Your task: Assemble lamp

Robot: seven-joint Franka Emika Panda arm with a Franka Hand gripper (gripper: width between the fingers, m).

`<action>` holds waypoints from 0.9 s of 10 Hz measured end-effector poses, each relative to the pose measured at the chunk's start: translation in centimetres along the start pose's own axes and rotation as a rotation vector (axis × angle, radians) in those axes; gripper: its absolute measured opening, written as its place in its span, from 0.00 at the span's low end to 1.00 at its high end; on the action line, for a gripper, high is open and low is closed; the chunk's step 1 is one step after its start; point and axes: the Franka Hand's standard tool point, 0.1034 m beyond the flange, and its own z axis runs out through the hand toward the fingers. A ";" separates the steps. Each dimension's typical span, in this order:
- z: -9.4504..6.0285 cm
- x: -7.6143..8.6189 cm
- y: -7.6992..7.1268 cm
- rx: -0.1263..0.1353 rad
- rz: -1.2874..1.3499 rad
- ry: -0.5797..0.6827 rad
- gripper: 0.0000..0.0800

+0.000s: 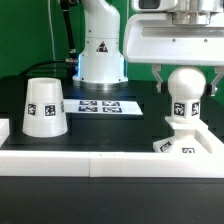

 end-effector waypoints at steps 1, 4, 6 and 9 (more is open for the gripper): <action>0.0 -0.2 -0.2 0.005 0.106 -0.024 0.72; 0.0 -0.3 -0.3 0.012 0.299 -0.041 0.72; 0.0 -0.3 -0.4 0.015 0.421 -0.046 0.72; 0.0 -0.1 -0.3 0.059 0.736 -0.101 0.72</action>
Offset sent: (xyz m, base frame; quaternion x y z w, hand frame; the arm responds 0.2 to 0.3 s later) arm 0.0000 0.0000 0.0000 0.0000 0.0000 0.1296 0.9916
